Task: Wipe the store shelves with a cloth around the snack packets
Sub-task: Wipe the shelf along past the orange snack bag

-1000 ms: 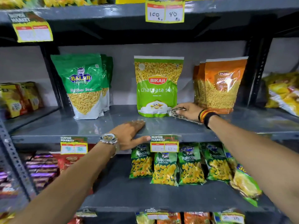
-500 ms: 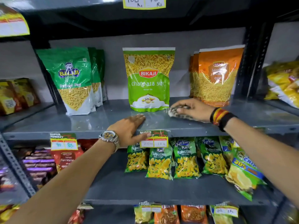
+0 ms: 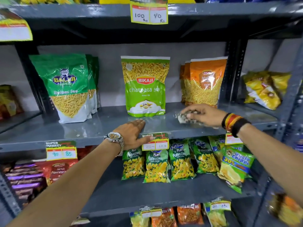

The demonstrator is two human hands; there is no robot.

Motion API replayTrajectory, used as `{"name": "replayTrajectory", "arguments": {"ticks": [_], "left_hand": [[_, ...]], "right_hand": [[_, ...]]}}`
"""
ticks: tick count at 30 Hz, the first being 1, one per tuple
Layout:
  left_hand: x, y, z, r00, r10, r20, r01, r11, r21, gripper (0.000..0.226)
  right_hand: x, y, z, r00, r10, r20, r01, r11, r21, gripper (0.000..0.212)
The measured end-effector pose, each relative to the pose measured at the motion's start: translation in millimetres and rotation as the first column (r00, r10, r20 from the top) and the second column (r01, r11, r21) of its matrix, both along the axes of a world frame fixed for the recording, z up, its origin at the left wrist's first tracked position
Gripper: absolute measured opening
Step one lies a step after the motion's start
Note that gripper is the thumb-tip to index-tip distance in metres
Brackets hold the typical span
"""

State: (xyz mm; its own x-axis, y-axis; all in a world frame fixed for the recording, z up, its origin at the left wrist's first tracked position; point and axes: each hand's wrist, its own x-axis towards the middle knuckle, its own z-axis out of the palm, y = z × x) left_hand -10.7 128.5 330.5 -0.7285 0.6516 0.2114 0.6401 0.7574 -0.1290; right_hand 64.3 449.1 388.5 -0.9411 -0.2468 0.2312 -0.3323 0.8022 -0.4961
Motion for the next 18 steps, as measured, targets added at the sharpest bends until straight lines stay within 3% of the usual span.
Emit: {"name": "replayTrajectory", "arguments": {"ticks": [3, 8, 11, 15, 18], "left_hand": [[4, 14, 3, 1.000, -0.021, -0.005, 0.021, 0.999, 0.043, 0.098], [-3, 46, 0, 1.000, -0.013, -0.005, 0.014, 0.998, 0.059, 0.104], [-12, 49, -8, 1.000, -0.026, -0.002, 0.026, 0.997, 0.068, 0.101], [-21, 47, -14, 1.000, -0.031, 0.005, 0.030, 0.996, 0.078, 0.112], [-18, 47, -13, 0.999, -0.044, -0.010, 0.045, 0.996, 0.079, 0.104]], "right_hand": [[-31, 8, 11, 0.983, -0.162, -0.087, 0.149, 0.978, -0.143, 0.028], [-98, -1, 6, 0.957, -0.265, -0.115, 0.232, 0.942, -0.242, 0.029], [-144, 0, -6, 0.955, -0.279, -0.102, 0.252, 0.943, -0.216, 0.027], [-229, 16, -26, 0.958, -0.258, -0.125, 0.235, 0.956, -0.175, 0.024], [-279, 20, -33, 0.949, -0.288, -0.129, 0.269, 0.952, -0.146, 0.027]]}}
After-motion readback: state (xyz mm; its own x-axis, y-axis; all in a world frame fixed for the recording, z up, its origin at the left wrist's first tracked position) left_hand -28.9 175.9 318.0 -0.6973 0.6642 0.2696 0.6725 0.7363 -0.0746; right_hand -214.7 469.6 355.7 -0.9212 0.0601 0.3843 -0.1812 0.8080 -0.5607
